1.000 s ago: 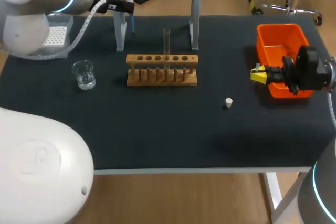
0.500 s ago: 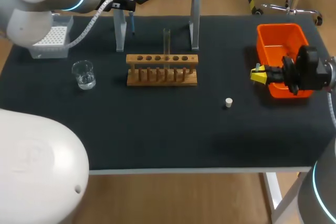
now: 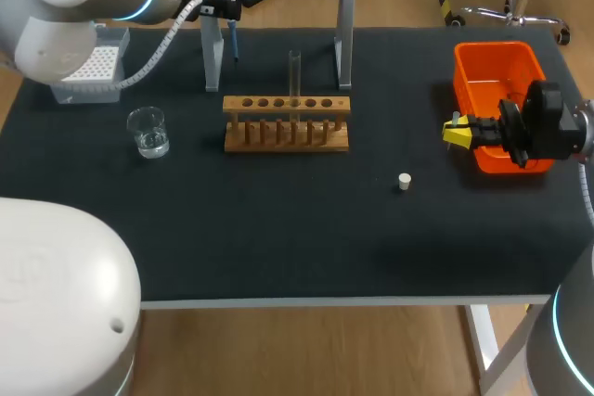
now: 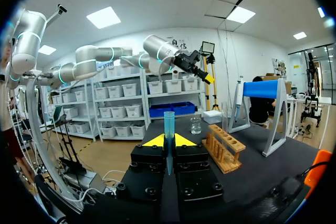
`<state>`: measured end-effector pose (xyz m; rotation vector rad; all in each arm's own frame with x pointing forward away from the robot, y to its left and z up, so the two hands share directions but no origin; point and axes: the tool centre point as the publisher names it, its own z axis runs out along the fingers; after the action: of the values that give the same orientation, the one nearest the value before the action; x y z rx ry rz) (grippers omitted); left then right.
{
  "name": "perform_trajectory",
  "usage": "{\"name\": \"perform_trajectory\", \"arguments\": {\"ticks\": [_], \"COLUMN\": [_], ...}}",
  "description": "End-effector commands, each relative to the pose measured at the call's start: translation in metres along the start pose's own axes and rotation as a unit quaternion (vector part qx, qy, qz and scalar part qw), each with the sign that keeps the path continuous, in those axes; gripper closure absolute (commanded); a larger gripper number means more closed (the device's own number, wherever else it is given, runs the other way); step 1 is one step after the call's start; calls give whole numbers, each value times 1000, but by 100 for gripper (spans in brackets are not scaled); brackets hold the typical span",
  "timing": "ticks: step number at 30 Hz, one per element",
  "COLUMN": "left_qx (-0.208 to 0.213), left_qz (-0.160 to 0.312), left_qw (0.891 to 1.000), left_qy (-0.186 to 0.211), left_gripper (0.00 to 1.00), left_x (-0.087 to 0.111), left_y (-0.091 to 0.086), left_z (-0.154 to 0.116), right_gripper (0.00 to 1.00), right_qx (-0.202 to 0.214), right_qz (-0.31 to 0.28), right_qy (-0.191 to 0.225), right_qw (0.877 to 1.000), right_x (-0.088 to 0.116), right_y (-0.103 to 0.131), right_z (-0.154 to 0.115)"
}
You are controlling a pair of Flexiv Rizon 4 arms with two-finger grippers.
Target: Invert the test tube, pick up the pipette, mount the tip to pipette, aspirate from beaker and dispense into the tube, eject the tip, return the pipette, and cap with the stopper.
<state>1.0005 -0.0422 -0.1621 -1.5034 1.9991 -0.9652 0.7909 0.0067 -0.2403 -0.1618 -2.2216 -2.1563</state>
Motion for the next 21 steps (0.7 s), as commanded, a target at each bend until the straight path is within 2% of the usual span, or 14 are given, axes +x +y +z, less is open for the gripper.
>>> {"name": "perform_trajectory", "arguments": {"ticks": [1, 6, 21], "left_qx": [-2, -2, 5], "left_qz": [0, 0, -23], "left_qw": [1000, 1000, 1000], "left_qy": [1, 1, -20], "left_gripper": [0, 0, 0], "left_x": [0, 0, -7], "left_y": [-1, -1, -16], "left_z": [-1, -1, 22], "right_gripper": [100, 100, 100], "right_qx": [0, 0, 0], "right_qz": [0, 0, 0], "right_qy": [1, 1, 1], "right_qw": [1000, 1000, 1000], "right_x": [0, 0, 0], "right_y": [0, 0, 0], "right_z": [-1, -1, -1]}}
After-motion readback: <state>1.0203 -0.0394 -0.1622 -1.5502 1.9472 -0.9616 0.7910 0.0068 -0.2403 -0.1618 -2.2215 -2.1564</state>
